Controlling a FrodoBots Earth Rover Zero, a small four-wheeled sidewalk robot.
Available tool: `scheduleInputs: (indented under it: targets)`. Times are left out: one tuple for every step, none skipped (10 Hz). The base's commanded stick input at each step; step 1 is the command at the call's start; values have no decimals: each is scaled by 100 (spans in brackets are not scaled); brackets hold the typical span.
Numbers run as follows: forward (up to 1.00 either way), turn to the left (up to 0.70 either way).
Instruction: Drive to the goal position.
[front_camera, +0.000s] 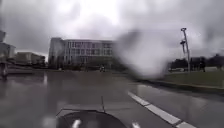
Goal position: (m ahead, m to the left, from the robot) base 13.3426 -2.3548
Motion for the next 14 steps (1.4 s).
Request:
scheduleInputs:
  targets:
    - [70,0]
    - [70,0]
    - [70,0]
    - [70,0]
    - [70,0]
    - [70,0]
    - [70,0]
    - [70,0]
    - [70,0]
    - [70,0]
    - [70,0]
    - [70,0]
    - [70,0]
    - [70,0]
